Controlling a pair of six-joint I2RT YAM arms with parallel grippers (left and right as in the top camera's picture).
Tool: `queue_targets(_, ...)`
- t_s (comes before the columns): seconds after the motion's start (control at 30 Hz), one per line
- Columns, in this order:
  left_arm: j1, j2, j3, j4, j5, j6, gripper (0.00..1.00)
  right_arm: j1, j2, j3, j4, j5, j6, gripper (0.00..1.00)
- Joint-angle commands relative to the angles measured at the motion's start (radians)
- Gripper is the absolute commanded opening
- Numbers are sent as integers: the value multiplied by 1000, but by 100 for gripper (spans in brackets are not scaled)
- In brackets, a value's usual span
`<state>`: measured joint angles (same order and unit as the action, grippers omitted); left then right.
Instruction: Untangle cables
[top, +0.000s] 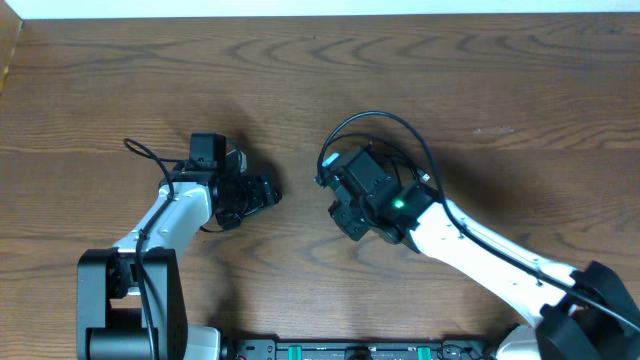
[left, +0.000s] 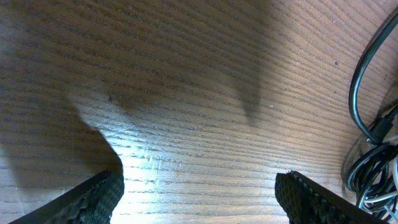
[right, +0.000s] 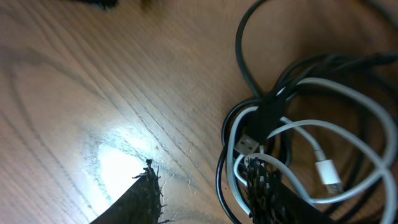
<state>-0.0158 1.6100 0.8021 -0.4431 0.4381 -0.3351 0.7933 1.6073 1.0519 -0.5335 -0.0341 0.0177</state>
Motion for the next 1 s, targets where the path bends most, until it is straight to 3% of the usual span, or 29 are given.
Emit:
queue_targets(0.0, 2, -12, 4, -1, -9, 17, 84, -2, 55, 12, 6, -17, -4, 42)
queue_targets(0.17, 2, -12, 4, -1, -9, 17, 85, -4, 110, 12, 13, 24, -4, 38)
queue_targets(0.4, 2, -12, 4, -1, -9, 17, 84, -2, 125, 12, -10, -58, -4, 17)
queue_targets(0.53, 2, -12, 4, -2, -9, 17, 85, -2, 131, 10, -19, -164, -4, 18)
queue_targets(0.83, 2, -12, 4, -9, -9, 17, 85, -8, 251, -18, 45, -159, 16, 24)
queue_targets(0.97, 2, -12, 4, -15, -8, 17, 85, -32, 272, -18, 53, -168, 49, 14)
